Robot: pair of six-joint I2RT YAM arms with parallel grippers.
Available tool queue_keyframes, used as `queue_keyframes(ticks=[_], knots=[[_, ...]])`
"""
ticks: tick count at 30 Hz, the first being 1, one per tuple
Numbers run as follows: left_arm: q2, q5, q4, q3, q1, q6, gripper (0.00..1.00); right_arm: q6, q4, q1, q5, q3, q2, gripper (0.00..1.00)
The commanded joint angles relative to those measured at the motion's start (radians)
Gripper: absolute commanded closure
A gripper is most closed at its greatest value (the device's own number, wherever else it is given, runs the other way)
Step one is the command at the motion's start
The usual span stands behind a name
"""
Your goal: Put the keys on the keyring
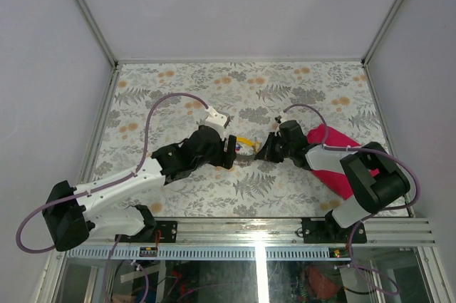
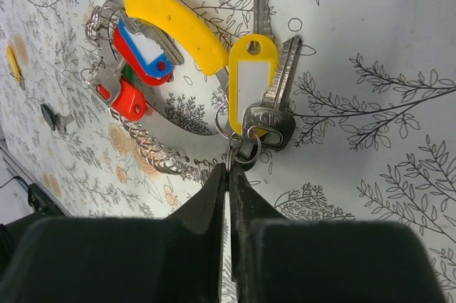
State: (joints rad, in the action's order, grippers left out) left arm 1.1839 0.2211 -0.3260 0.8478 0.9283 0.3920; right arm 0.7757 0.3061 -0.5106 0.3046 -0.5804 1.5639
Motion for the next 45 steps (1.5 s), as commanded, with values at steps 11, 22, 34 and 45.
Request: queue_keyframes(ticks=[11,22,34,45], knots=[[-0.221,-0.066,0.12,-0.027,-0.004,-0.064,0.15,-0.326,-0.249,-0.037,-0.04,-0.132,-0.371,1.0],[-0.287,0.01,0.373,-0.089,0.19,-0.2,0.21,-0.475,-0.493,-0.077,0.075,-0.302,-0.607,1.0],[-0.255,0.238,0.69,-0.191,0.308,-0.321,0.23,-0.406,-0.536,-0.077,0.232,-0.427,-0.675,1.0],[-0.165,0.225,0.762,-0.15,0.332,-0.416,0.33,-0.319,-0.511,-0.077,0.287,-0.459,-0.69,1.0]])
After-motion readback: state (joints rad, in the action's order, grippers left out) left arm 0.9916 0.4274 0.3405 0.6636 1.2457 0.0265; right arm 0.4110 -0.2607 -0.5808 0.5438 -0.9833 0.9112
